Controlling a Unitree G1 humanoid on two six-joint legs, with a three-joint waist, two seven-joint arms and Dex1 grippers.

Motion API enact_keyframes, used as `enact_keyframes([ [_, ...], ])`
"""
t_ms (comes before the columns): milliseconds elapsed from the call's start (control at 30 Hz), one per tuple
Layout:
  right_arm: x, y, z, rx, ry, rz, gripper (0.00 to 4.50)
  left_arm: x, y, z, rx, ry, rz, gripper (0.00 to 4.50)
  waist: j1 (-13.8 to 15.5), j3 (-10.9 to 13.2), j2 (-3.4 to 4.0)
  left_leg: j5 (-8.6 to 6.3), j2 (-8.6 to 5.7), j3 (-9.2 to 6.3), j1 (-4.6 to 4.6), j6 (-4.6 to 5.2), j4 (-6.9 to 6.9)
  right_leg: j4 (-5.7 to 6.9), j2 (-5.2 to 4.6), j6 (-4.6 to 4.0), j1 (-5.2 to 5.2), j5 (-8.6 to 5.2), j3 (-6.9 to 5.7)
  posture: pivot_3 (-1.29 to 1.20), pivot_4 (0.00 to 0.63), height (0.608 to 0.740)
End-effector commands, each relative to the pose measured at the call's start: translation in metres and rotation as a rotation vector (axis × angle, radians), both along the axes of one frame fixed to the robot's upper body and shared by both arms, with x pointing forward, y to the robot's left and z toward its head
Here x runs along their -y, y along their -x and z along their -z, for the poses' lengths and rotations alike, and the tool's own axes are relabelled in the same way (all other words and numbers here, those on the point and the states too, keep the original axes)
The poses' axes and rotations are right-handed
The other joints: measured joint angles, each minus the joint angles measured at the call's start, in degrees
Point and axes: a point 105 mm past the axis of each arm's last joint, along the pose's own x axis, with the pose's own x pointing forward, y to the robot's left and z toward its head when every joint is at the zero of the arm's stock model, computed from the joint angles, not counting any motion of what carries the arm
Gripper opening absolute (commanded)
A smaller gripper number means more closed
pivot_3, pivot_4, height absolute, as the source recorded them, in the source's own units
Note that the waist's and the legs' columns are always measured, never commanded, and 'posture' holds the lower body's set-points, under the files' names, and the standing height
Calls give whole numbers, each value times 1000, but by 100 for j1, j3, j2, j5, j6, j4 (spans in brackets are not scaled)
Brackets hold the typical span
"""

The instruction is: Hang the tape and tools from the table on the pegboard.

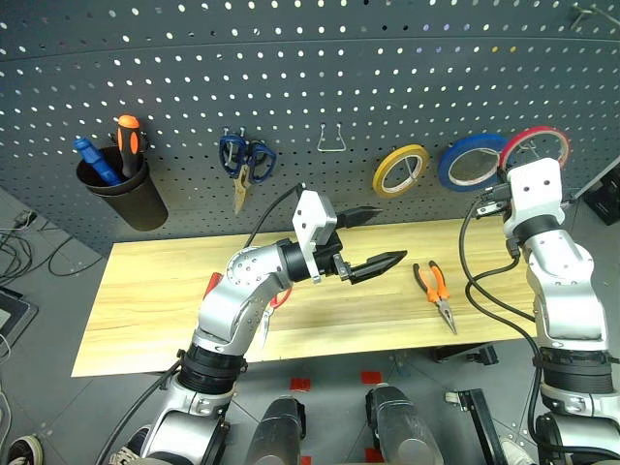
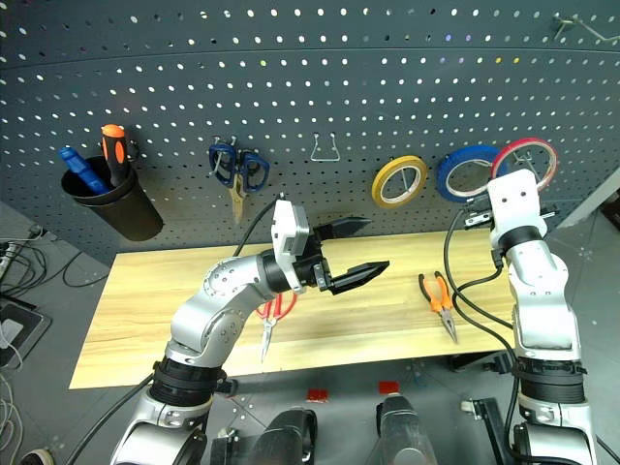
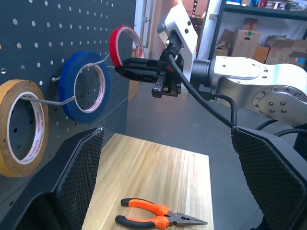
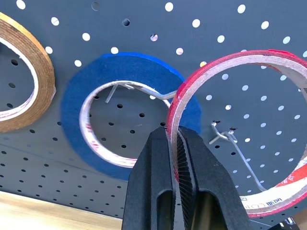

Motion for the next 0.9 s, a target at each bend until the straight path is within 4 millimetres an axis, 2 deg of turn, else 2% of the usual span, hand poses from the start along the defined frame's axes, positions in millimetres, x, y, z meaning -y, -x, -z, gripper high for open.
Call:
enact_keyframes([
  [33,21,13,-10,16,-31,80,21,3,8,-7,36,9,21,4500,13,0,0,0,0,-1,-1,1,0,0,0,0,0,0,-2,-159,202,740],
  [200,7,33,0,-41,-85,21,21,1,8,-4,36,1,9,4500,27,-2,3,2,2,-10,-26,0,0,-1,0,0,-18,0,-12,-158,203,740],
  [300,-6,41,-4,-39,-114,-32,21,1,8,-3,36,1,9,4500,-43,-5,9,4,0,-2,-46,3,2,9,0,0,-50,1,2,-165,205,740],
  [433,-10,43,-12,-1,-124,-46,21,3,7,-5,38,11,9,4500,-124,-7,13,4,0,-2,-44,3,0,10,9,0,-51,1,1,-174,206,740],
  [600,2,31,-20,23,-126,-24,21,7,7,-11,47,27,21,4500,-146,-7,13,4,-2,5,-45,4,1,9,6,0,-51,1,5,-167,206,740],
  [833,23,3,-11,-5,-205,10,21,11,7,-21,53,61,27,4500,-154,-8,13,4,-2,23,-44,4,1,9,7,0,-51,1,2,-155,203,740],
  [900,22,-7,-6,-32,-233,-39,21,12,7,-24,43,76,29,4500,-155,-8,13,5,-1,26,-45,5,2,10,6,-1,-51,1,3,-153,203,740],
])
